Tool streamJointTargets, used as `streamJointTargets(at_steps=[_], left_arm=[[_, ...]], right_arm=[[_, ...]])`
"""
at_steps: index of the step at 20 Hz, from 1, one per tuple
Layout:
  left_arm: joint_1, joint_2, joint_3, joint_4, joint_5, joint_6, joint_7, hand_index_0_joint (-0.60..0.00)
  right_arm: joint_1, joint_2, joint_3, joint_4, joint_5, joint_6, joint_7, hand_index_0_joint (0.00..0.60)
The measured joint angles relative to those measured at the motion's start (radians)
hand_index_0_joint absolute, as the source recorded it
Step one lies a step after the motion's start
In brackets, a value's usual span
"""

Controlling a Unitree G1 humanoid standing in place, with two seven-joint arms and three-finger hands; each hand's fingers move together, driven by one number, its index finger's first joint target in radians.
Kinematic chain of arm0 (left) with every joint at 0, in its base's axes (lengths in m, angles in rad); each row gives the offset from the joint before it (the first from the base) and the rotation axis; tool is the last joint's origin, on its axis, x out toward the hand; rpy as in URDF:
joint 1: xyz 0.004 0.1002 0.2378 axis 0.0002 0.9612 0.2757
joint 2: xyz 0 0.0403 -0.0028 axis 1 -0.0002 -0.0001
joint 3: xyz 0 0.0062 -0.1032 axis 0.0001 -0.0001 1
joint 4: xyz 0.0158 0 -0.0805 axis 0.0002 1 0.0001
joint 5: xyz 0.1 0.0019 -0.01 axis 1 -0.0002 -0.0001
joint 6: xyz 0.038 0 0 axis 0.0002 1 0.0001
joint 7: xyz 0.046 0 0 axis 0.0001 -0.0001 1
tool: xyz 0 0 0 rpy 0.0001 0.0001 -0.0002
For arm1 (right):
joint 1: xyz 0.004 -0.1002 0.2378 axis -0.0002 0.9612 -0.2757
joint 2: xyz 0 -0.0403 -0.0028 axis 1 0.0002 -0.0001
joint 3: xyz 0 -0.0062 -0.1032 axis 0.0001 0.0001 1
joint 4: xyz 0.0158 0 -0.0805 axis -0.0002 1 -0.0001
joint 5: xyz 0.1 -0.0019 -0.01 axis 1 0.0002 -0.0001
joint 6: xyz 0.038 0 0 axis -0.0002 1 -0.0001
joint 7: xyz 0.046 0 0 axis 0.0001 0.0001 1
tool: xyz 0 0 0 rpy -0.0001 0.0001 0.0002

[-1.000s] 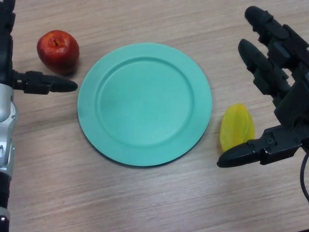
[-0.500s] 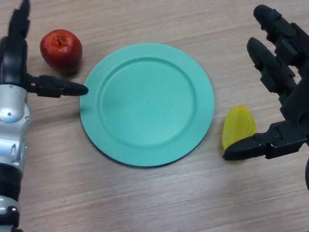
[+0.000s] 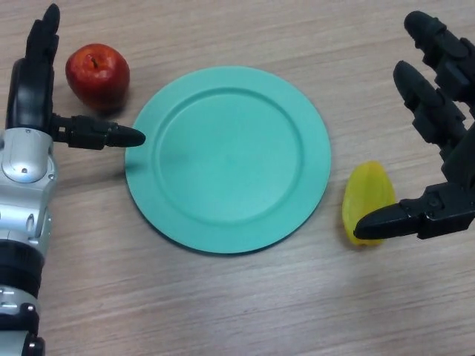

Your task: Pick up the red apple and place it on the plate

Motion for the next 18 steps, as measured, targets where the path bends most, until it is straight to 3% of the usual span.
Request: streamJointTargets(at_steps=[1, 2, 3, 6, 9, 12, 13, 16, 17, 18], left_arm=[[-0.013, 0.000, 0.000, 0.020, 0.000, -0.005, 0.000, 0.000], [-0.031, 0.000, 0.000, 0.054, 0.005, -0.033, 0.001, 0.000], [-0.034, 0.000, 0.000, 0.056, 0.006, -0.035, 0.001, 0.000], [-0.073, 0.000, -0.002, 0.141, 0.035, -0.052, 0.002, 0.000], [-0.135, 0.000, -0.042, 0.217, 0.113, -0.039, 0.002, 0.000], [-0.209, 0.003, -0.082, 0.313, 0.275, -0.040, 0.062, 0.000], [-0.217, 0.008, -0.109, 0.331, 0.324, -0.039, 0.081, -0.050], [-0.218, 0.013, -0.120, 0.360, 0.405, -0.040, 0.107, -0.450], [-0.221, 0.013, -0.120, 0.368, 0.429, -0.040, 0.141, -0.550], [-0.223, 0.022, -0.113, 0.369, 0.477, -0.041, 0.187, -0.600]], right_arm=[[0.000, -0.002, 0.000, 0.001, 0.000, 0.000, 0.000, 0.000], [0.002, -0.004, 0.000, 0.003, 0.000, 0.000, 0.000, 0.099], [0.003, -0.004, 0.000, 0.004, 0.001, 0.000, 0.000, 0.200], [0.005, -0.013, 0.000, 0.005, 0.001, 0.000, 0.000, 0.598], [0.010, -0.014, 0.000, 0.005, 0.002, 0.000, 0.001, 0.600], [0.023, -0.014, -0.009, 0.005, 0.002, -0.001, 0.003, 0.600], [0.026, -0.014, -0.017, 0.005, 0.002, -0.001, 0.004, 0.600], [0.029, -0.015, -0.041, 0.005, 0.002, -0.001, 0.003, 0.600], [0.030, -0.015, -0.041, 0.005, 0.002, -0.001, 0.004, 0.600], [0.032, -0.019, -0.041, 0.005, 0.002, -0.001, 0.007, 0.600]])
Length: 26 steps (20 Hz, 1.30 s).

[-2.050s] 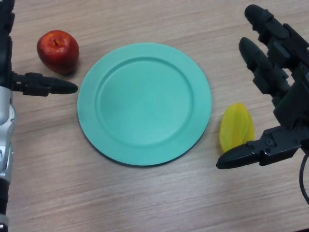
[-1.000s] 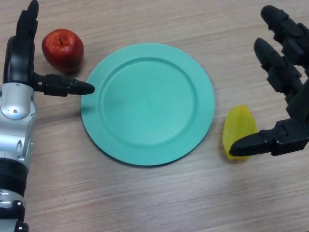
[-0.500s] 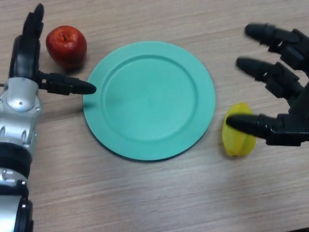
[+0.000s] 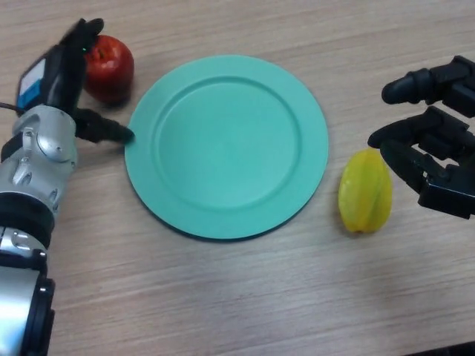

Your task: Pick up the red apple and place it on the plate

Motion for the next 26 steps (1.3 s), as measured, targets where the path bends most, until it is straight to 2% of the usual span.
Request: streamJointTargets(at_steps=[2, 5, 6, 9, 11, 12, 13, 14, 15, 16, 17, 18, 19, 20, 22, 26], left_arm=[[0.005, 0.034, 0.001, -0.013, 0.060, -0.011, 0.040, -0.600], [0.048, 0.064, 0.021, -0.114, 0.059, -0.065, 0.096, -0.600], [0.086, 0.075, 0.049, -0.219, 0.054, -0.075, 0.097, -0.600], [0.199, 0.078, 0.082, -0.522, 0.015, -0.070, 0.082, -0.600], [0.298, 0.069, 0.082, -0.764, -0.026, -0.013, -0.016, -0.600], [0.366, 0.047, 0.083, -0.907, -0.051, 0.033, -0.095, -0.600], [0.406, 0.024, 0.078, -0.986, -0.061, 0.044, -0.143, -0.600], [0.424, 0.009, 0.049, -1.004, -0.058, 0.039, -0.163, -0.600], [0.438, 0.005, 0.041, -1.018, -0.055, 0.050, -0.178, -0.600], [0.466, -0.006, 0.042, -1.075, -0.028, 0.083, -0.207, -0.600], [0.492, -0.021, 0.042, -1.129, 0.015, 0.099, -0.233, -0.600], [0.541, -0.076, 0.038, -1.207, 0.113, 0.112, -0.285, -0.600], [0.559, -0.107, 0.008, -1.202, 0.143, 0.109, -0.294, -0.600], [0.577, -0.115, -0.040, -1.168, 0.146, 0.109, -0.327, -0.600], [0.581, -0.132, -0.064, -1.138, 0.146, 0.109, -0.367, -0.600], [0.574, -0.151, -0.064, -1.089, 0.190, 0.104, -0.368, -0.600]], right_arm=[[0.002, -0.007, -0.001, 0.000, 0.000, 0.000, 0.006, 0.600], [0.004, -0.007, -0.002, 0.000, 0.000, 0.000, 0.007, 0.600], [0.004, -0.007, -0.001, -0.001, 0.000, 0.000, 0.010, 0.600], [0.001, -0.007, 0.000, 0.000, 0.000, -0.001, 0.012, 0.600], [-0.011, -0.008, 0.000, 0.001, 0.000, -0.001, 0.012, 0.600], [-0.016, -0.008, 0.001, 0.002, 0.000, -0.002, 0.012, 0.600], [-0.017, -0.008, 0.001, 0.004, 0.000, -0.002, 0.012, 0.550], [-0.019, -0.008, 0.003, 0.005, 0.000, -0.002, 0.012, 0.401], [-0.021, -0.008, 0.003, 0.005, 0.000, -0.002, 0.014, 0.300], [-0.022, -0.009, 0.001, 0.007, 0.000, -0.002, 0.014, 0.151], [-0.026, -0.010, 0.000, 0.017, 0.000, -0.003, 0.014, 0.050], [-0.038, -0.014, 0.002, 0.048, -0.018, -0.015, 0.014, 0.000], [-0.043, -0.015, 0.003, 0.057, -0.043, -0.018, 0.014, 0.000], [-0.047, -0.015, 0.002, 0.059, -0.040, -0.026, 0.014, 0.000], [-0.046, -0.015, 0.002, 0.058, -0.042, -0.060, 0.015, 0.000], [-0.030, -0.015, 0.001, 0.037, -0.044, -0.079, 0.061, 0.000]])
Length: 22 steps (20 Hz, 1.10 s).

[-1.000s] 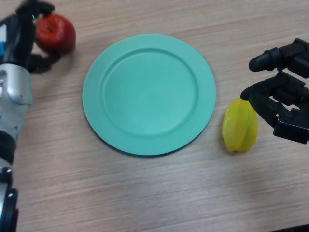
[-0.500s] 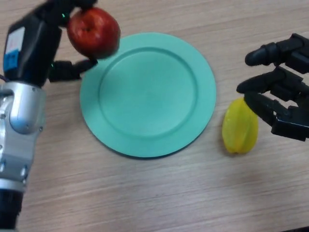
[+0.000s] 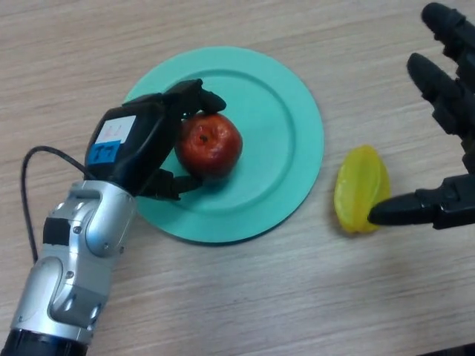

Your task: Pick up the red apple and place it on the plate

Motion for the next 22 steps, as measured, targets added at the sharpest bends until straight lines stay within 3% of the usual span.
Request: streamJointTargets(at_steps=[3, 7, 9, 10, 11, 12, 13, 16, 18, 21, 22], left_arm=[[-0.015, -0.011, 0.000, 0.007, 0.029, 0.003, -0.014, -0.600], [-0.019, -0.040, -0.007, -0.027, 0.044, 0.122, -0.015, -0.600], [-0.019, -0.040, -0.008, -0.041, 0.047, 0.156, -0.015, -0.400], [-0.017, -0.040, -0.009, -0.053, 0.072, 0.169, -0.017, -0.250], [-0.013, -0.039, -0.008, -0.065, 0.083, 0.184, -0.029, -0.151], [0.007, -0.033, -0.008, -0.112, 0.087, 0.221, -0.088, -0.001], [0.027, -0.024, -0.009, -0.161, 0.103, 0.246, -0.152, 0.000], [0.056, -0.010, -0.003, -0.277, 0.099, 0.304, -0.248, 0.000], [0.048, -0.011, 0.045, -0.421, -0.016, 0.412, -0.362, 0.000], [0.020, 0.000, 0.140, -0.568, -0.184, 0.576, -0.387, 0.000], [0.030, 0.033, 0.166, -0.613, -0.265, 0.606, -0.384, 0.000]], right_arm=[[0.019, 0.000, -0.003, -0.003, 0.000, -0.042, 0.021, 0.000], [0.027, 0.000, -0.041, -0.018, 0.000, -0.047, 0.028, 0.000], [0.028, 0.000, -0.042, -0.031, 0.000, -0.047, 0.026, 0.000], [0.028, 0.000, -0.041, -0.031, 0.000, -0.047, 0.026, 0.000], [0.028, 0.000, -0.040, -0.031, 0.000, -0.047, 0.026, 0.000], [0.023, 0.000, -0.038, -0.033, 0.000, -0.046, 0.026, 0.000], [0.015, -0.001, -0.035, -0.038, -0.012, -0.044, 0.025, 0.000], [-0.015, -0.005, -0.030, -0.058, -0.021, -0.021, 0.025, 0.000], [-0.019, -0.005, -0.009, -0.058, -0.021, -0.011, 0.024, 0.000], [-0.025, -0.006, 0.024, -0.053, -0.039, 0.016, 0.024, 0.000], [-0.028, -0.006, 0.025, -0.050, -0.039, 0.016, 0.024, 0.000]])
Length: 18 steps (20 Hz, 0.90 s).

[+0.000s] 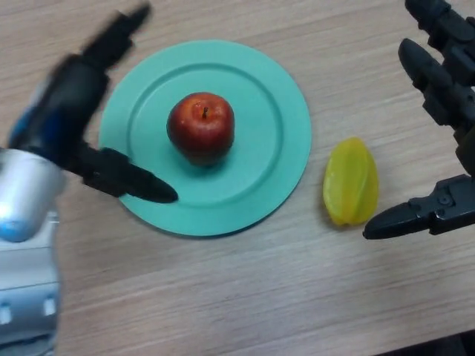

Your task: Pick up the red apple and place it on the plate

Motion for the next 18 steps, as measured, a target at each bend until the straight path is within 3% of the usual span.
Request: streamJointTargets(at_steps=[4, 6, 8, 12, 14, 18], left_arm=[[0.074, 0.028, 0.125, -0.119, -0.405, 0.155, 0.014, 0.000], [0.107, 0.038, 0.216, -0.192, -0.647, 0.193, 0.100, 0.000], [0.148, 0.063, 0.260, -0.196, -0.779, 0.152, 0.177, 0.000], [0.182, 0.112, 0.308, -0.173, -0.883, 0.068, 0.316, 0.000], [0.181, 0.115, 0.309, -0.172, -0.891, 0.003, 0.389, 0.000], [0.206, 0.109, 0.308, -0.212, -0.964, 0.002, 0.430, 0.000]], right_arm=[[-0.028, 0.000, 0.021, 0.005, 0.000, 0.010, -0.005, 0.000], [-0.030, 0.001, 0.021, 0.004, 0.000, 0.013, -0.005, 0.000], [-0.030, 0.002, 0.023, 0.003, -0.013, 0.013, -0.005, 0.000], [-0.049, 0.002, 0.047, -0.059, -0.044, 0.044, 0.024, 0.000], [-0.068, 0.004, 0.058, -0.059, -0.038, 0.071, 0.029, 0.000], [-0.067, 0.007, 0.057, -0.057, -0.038, 0.079, 0.028, 0.000]])
